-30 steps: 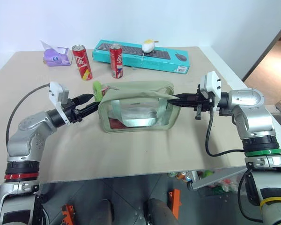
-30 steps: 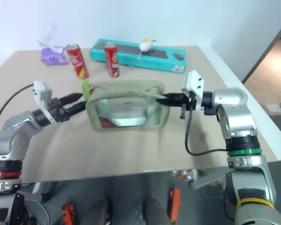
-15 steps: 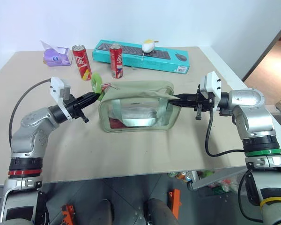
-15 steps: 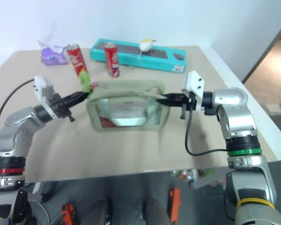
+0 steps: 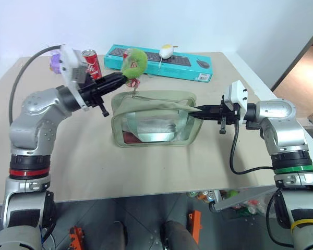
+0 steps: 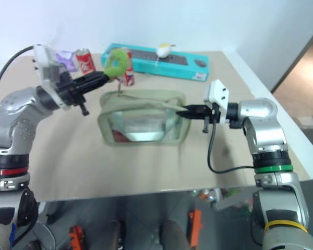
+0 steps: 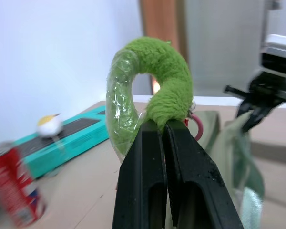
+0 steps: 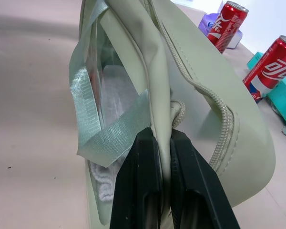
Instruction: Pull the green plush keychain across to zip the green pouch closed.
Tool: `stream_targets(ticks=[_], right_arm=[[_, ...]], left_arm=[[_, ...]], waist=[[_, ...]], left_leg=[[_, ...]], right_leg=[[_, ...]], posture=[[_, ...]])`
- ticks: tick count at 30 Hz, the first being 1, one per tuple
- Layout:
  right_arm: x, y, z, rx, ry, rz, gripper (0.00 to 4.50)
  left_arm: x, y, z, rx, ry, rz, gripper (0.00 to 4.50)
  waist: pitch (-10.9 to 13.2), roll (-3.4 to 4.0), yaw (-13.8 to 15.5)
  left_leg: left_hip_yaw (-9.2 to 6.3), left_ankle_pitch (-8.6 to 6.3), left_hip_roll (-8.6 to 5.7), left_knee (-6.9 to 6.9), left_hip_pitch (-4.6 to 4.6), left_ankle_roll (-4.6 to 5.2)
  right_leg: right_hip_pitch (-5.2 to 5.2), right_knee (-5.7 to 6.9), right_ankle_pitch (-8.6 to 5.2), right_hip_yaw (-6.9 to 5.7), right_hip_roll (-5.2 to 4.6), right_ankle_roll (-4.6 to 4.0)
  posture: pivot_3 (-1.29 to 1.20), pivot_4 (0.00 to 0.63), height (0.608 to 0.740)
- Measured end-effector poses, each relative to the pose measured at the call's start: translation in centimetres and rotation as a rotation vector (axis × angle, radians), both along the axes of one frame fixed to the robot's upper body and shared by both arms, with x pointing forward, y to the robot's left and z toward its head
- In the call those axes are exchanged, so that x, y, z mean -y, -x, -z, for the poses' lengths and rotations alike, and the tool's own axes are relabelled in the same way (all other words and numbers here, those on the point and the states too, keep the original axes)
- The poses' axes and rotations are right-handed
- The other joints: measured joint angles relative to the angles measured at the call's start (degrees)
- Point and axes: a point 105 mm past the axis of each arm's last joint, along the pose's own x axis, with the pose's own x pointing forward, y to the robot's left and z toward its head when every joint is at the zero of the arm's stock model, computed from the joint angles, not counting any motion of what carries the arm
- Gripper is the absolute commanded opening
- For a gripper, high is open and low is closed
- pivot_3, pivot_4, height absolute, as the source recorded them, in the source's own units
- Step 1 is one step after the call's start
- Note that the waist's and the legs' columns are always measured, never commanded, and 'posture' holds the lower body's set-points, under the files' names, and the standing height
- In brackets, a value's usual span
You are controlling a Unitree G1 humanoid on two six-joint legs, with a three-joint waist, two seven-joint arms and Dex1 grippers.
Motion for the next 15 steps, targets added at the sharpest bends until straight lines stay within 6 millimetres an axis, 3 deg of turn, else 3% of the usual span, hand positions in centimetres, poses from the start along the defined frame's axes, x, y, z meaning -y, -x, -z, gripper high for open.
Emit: stream_targets(ticks=[8, 14, 15], right_arm=[[0.1, 0.0, 0.0, 0.010, 0.002, 0.001, 0.00], [0.1, -0.1, 0.0, 0.013, 0.002, 0.002, 0.00], [0.1, -0.1, 0.0, 0.014, 0.002, 0.002, 0.00]], left_arm=[[2.6, -0.6, 2.1, 0.046, -0.241, 0.104, 0.04], [2.3, -1.1, 2.5, 0.030, -0.363, 0.143, 0.04], [2.2, -1.2, 2.4, 0.025, -0.365, 0.147, 0.65]], waist=[[0.0, 0.00, 0.0], [0.0, 0.01, 0.0], [0.0, 0.01, 0.0]], left_leg=[[0.01, 0.00, -0.01, 0.02, -0.01, 0.00], [0.00, 0.00, -0.01, 0.00, -0.02, 0.00], [0.00, 0.00, -0.01, 0.00, -0.02, 0.00]], right_leg=[[-0.01, 0.00, 0.00, 0.01, 0.01, -0.01], [-0.01, 0.00, -0.02, 0.01, 0.01, 0.02], [-0.02, 0.00, -0.03, 0.01, 0.01, 0.02]], posture=[[0.00, 0.150, 0.740], [0.00, 0.150, 0.740], [0.00, 0.150, 0.740]])
